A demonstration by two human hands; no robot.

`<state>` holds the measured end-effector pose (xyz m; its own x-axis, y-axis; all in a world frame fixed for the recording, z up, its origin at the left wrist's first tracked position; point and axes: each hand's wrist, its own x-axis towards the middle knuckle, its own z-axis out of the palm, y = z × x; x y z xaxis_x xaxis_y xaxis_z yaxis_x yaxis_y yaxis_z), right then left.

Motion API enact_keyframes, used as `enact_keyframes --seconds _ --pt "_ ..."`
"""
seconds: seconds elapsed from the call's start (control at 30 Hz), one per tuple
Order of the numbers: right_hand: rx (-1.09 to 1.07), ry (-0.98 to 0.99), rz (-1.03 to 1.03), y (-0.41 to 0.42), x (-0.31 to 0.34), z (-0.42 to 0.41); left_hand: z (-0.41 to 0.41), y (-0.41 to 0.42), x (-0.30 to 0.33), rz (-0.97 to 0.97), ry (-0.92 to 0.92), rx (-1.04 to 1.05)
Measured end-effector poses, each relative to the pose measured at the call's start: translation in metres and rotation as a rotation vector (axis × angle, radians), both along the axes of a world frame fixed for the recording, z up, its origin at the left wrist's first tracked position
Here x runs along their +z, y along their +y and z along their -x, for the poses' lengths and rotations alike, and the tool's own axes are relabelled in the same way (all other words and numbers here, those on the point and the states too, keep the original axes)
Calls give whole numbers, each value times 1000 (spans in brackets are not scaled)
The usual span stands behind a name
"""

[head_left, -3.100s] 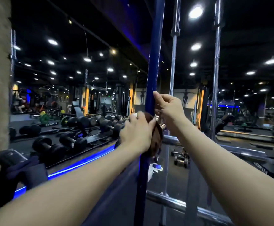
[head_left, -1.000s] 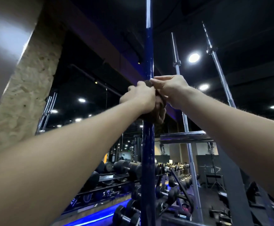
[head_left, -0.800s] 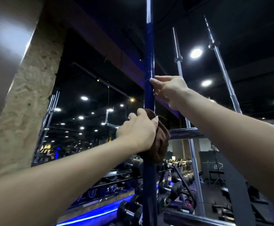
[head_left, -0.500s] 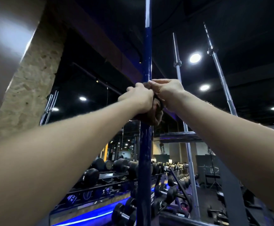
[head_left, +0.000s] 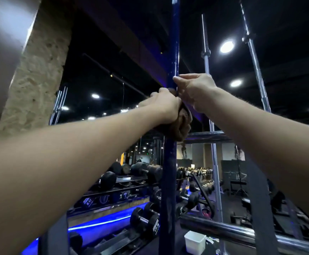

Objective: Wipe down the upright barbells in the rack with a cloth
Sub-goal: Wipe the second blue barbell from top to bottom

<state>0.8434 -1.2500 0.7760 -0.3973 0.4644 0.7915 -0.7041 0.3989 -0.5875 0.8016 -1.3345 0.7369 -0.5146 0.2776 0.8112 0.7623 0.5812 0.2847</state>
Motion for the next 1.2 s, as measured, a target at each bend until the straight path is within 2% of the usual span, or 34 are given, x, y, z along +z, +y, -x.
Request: enact_keyframes --seconds 0.07,0.27,0.33,0.53,0.6,0.8,0.93,1.07,1.13,1.2 --pt "-4 4 9 3 -3 2 1 5 -1 -21 -11 -8" --pt "22 -20 -23 6 -17 3 -3 -6 -90 68 -20 -34" --pt "33 -14 -30 3 -16 1 -2 -8 -81 63 8 -18" --pt "30 0 -26 2 -14 4 4 -1 -2 -10 16 -68" --pt "42 -11 -19 4 -20 2 7 3 -13 -3 0 -70" --pt "51 -14 5 8 -39 2 1 -6 -103 87 -73 -44" --pt "34 -1 2 2 -37 1 -2 -6 -74 60 3 35" --pt "-28 -3 10 3 -36 10 1 -2 -17 -7 -17 -22" --pt "0 -8 28 6 -38 10 1 0 -22 -2 -32 -26" --pt "49 -31 33 8 -44 8 0 1 -60 30 -29 -19"
